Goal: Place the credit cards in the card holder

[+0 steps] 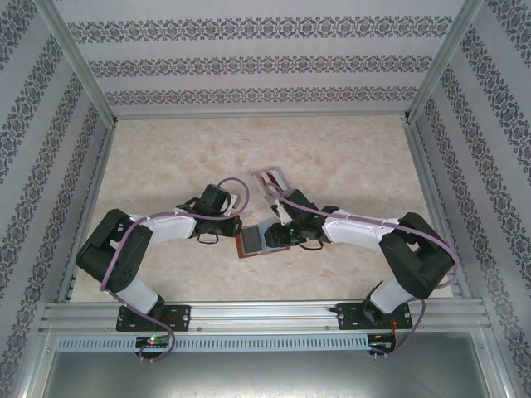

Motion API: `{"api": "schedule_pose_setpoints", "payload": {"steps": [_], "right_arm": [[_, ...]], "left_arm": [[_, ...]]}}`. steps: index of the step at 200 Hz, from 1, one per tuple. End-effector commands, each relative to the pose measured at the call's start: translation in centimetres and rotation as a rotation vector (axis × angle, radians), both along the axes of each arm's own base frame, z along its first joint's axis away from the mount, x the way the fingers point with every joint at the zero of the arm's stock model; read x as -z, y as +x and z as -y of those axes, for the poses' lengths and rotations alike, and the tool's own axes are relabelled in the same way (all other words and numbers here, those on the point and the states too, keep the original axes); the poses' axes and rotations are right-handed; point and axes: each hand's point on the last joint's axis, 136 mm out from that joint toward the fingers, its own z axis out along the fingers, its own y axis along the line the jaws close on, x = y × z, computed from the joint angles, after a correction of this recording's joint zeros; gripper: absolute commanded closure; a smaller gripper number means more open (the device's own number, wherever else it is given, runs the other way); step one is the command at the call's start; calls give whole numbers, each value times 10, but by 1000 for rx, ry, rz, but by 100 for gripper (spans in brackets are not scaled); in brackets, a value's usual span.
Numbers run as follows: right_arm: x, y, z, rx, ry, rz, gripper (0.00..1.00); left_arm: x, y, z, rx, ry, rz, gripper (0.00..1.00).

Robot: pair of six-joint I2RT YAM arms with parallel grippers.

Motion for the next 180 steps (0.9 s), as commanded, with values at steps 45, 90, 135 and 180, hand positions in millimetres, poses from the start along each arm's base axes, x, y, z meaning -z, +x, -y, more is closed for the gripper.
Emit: {"api": "schedule_pose_setpoints", "payload": {"steps": [45,90,135,180], "right_arm": [[-27,-8,-57,-147,138,60,60],[-24,-4,-94,-207,157,71,58],[-32,14,-102,-188,127,136,53],[-30,44,-50,-20,39,178,40]], "left_arm": [[-7,10,-58,-281,-100,25,40],[-19,12,-95,-438,-156,76,41],[-22,12,-100,-472,-198,74,47],[-37,11,-88,-463,-258,-8,39]]}}
